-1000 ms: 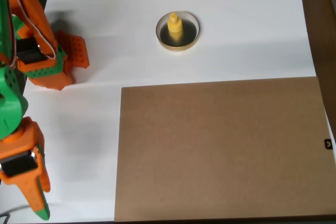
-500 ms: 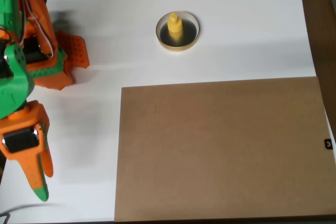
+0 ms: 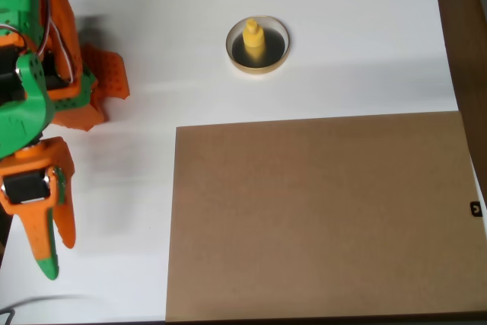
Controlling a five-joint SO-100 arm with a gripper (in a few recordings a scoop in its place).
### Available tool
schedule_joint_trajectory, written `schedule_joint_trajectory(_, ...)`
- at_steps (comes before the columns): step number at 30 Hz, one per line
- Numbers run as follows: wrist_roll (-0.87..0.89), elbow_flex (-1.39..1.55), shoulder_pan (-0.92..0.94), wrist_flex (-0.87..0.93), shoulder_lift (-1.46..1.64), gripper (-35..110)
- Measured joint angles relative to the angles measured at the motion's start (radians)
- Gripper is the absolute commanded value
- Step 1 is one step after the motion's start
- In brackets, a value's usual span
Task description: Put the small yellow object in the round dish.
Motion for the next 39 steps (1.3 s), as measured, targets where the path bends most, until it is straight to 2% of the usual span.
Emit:
schedule_joint_trajectory(5, 0.003, 0.121, 0.012, 0.121, 0.325, 17)
schedule_joint_trajectory(8, 0.015, 0.127, 0.028, 0.147, 0.396, 13)
schedule_joint_trajectory(15, 0.014, 0.140, 0.021, 0.170, 0.416, 5)
schedule_joint_trajectory(39, 0.049, 0.175, 0.048, 0.109, 0.419, 3)
